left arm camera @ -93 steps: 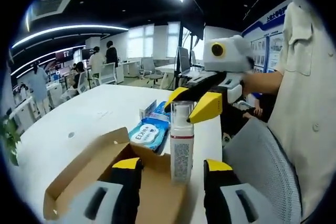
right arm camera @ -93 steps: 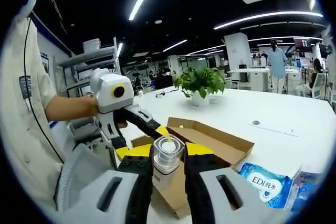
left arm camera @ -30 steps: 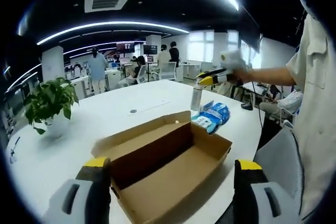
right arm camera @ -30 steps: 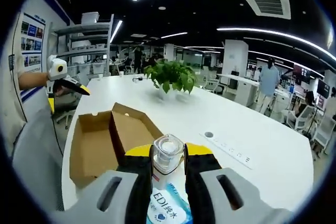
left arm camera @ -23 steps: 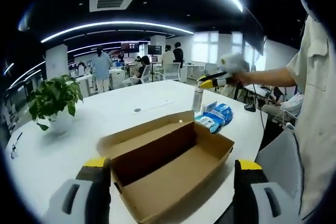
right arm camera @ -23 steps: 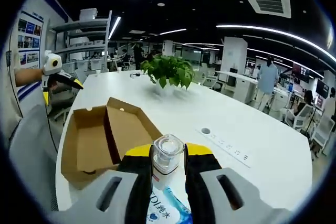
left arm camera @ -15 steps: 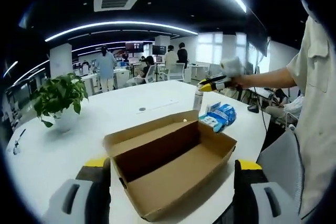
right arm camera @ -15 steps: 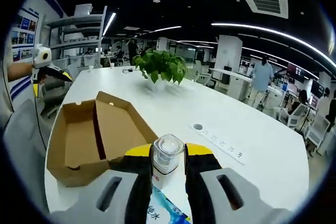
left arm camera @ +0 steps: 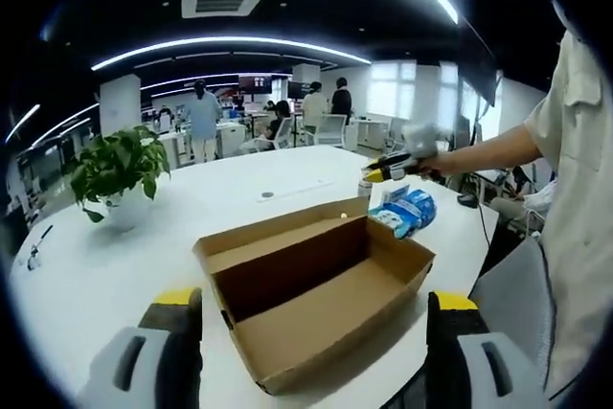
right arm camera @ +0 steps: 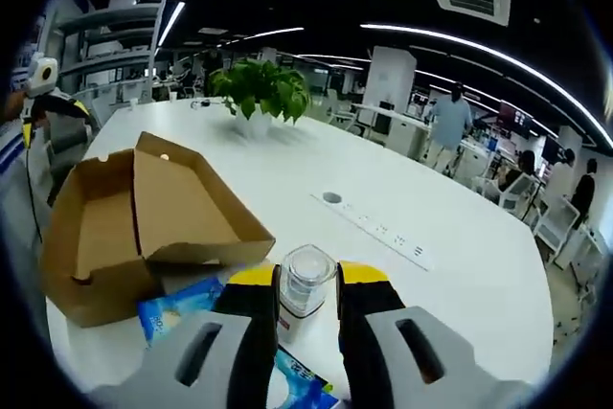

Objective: Operate the shoe box by opening the lid, removing the specified soft item, and placing it in the target area until the item is outside and the box remains undamaged.

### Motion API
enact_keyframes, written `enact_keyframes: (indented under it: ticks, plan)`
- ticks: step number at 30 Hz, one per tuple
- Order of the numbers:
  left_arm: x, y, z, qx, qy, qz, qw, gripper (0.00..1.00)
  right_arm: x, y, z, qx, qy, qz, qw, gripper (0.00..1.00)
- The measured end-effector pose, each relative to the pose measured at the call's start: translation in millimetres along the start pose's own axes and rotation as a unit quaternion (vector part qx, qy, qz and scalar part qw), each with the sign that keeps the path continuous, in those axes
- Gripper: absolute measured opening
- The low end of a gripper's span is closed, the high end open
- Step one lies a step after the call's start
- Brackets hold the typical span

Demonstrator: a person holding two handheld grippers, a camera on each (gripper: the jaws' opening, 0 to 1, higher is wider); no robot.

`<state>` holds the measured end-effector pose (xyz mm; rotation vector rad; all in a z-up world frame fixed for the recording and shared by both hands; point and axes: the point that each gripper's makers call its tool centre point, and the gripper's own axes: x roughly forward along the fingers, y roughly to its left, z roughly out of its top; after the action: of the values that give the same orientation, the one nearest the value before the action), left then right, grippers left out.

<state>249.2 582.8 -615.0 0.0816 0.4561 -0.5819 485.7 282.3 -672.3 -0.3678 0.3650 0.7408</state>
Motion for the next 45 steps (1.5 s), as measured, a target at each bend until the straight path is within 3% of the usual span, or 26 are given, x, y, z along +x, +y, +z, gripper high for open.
enact_keyframes:
  ticks: [3,13,21,32,38,45]
  plan:
    - [-0.6,-1.1,-2.4,-0.001,0.002,0.003,1.0,0.99,3.3,0.4,-7.5,-0.002,0.01,-0.005,0.9999,0.2]
    - [-1.5,-2.5,-7.3,-0.007,0.005,0.008,0.9999,0.98,4.4,-4.8,-7.4,0.017,0.009,-0.012,0.9997,0.21]
    - [1.2,-2.4,-11.2,-0.006,0.011,0.013,0.9998,0.95,3.1,-2.7,-8.5,0.002,0.02,-0.009,0.9998,0.22]
    - [1.9,14.3,-21.4,-0.002,0.028,0.053,0.9982,0.74,5.9,-8.0,-13.2,-0.003,0.033,-0.011,0.9994,0.27]
    - [3.5,23.8,-28.9,0.001,0.041,0.075,0.9963,0.63,-1.1,-8.2,-4.3,0.002,0.028,-0.017,0.9995,0.33]
    - [5.5,40.7,-39.5,-0.016,0.06,0.11,0.9921,0.49,-11.9,2.8,1.0,-0.008,0.052,-0.005,0.9986,0.35]
